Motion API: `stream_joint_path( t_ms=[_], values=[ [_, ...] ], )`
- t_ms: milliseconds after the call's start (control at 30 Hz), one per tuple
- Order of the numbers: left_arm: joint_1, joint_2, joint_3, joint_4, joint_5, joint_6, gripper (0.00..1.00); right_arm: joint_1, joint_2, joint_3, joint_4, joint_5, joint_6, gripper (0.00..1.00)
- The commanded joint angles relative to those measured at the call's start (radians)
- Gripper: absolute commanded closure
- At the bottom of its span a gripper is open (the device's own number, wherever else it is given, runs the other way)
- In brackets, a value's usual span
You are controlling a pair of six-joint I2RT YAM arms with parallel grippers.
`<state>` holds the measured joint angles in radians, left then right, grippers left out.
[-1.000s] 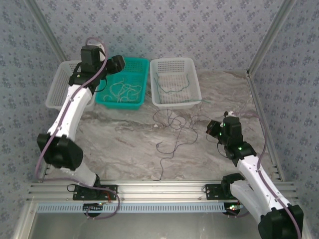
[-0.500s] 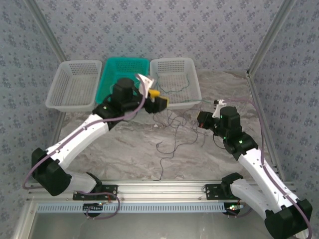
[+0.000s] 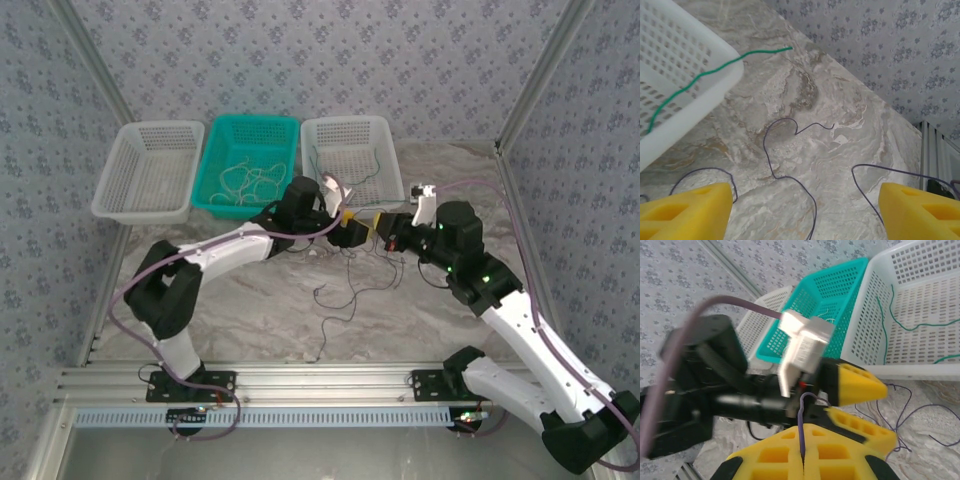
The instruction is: Untangle the cables
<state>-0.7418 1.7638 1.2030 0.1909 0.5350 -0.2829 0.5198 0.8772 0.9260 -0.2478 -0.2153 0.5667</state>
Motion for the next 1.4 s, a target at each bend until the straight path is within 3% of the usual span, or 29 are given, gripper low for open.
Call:
stream_joint_path(
  t_ms=[0,133,267,367,433,500,633,733,900,967,1133,1233,1367],
  values=[
    [-0.009,0.018,0.034,0.089,-0.022,-0.047,0.31,0.003,-0.025,0.058,0.004,0.008,-0.016,1.00],
    [0.001,0.017,-0.001,0.066,-0.155,-0.067,0.52,-0.006,-0.068,0.094,-0.029,0.082,-0.017,1.00],
    [0.012,-0.028,-0.014,0.036,-0.173,-0.092,0.83,-0.030,-0.128,0.089,-0.070,0.187,-0.022,1.00],
    [0.014,-0.087,0.016,0.001,-0.154,-0.099,1.00,-0.050,-0.148,0.059,-0.090,0.217,-0.024,1.00],
    [0.012,-0.126,0.053,-0.017,-0.128,-0.104,1.00,-0.051,-0.146,0.032,-0.101,0.215,-0.026,0.99],
    [0.010,-0.165,0.094,-0.029,-0.113,-0.109,1.00,-0.050,-0.147,-0.011,-0.094,0.212,-0.024,0.90],
    [0.007,-0.221,0.194,-0.072,-0.112,-0.098,1.00,-0.047,-0.148,-0.104,-0.090,0.232,0.000,0.60],
    [0.006,-0.237,0.274,-0.113,-0.099,-0.091,1.00,-0.042,-0.153,-0.146,-0.087,0.234,0.002,0.47],
    [0.007,-0.240,0.377,-0.192,-0.145,-0.122,1.00,-0.017,-0.180,-0.161,-0.034,0.214,-0.031,0.16],
    [0.008,-0.239,0.406,-0.221,-0.184,-0.164,1.00,0.000,-0.187,-0.161,0.015,0.179,-0.059,0.14],
    [0.007,-0.241,0.454,-0.254,-0.203,-0.221,1.00,0.055,-0.153,-0.191,0.240,-0.008,-0.068,0.20],
    [0.008,-0.248,0.463,-0.239,-0.184,-0.239,1.00,0.109,-0.082,-0.185,0.318,0.029,-0.022,0.17],
    [0.007,-0.265,0.473,-0.231,-0.161,-0.258,1.00,0.172,0.011,-0.179,0.397,0.136,-0.145,0.10]
  ],
)
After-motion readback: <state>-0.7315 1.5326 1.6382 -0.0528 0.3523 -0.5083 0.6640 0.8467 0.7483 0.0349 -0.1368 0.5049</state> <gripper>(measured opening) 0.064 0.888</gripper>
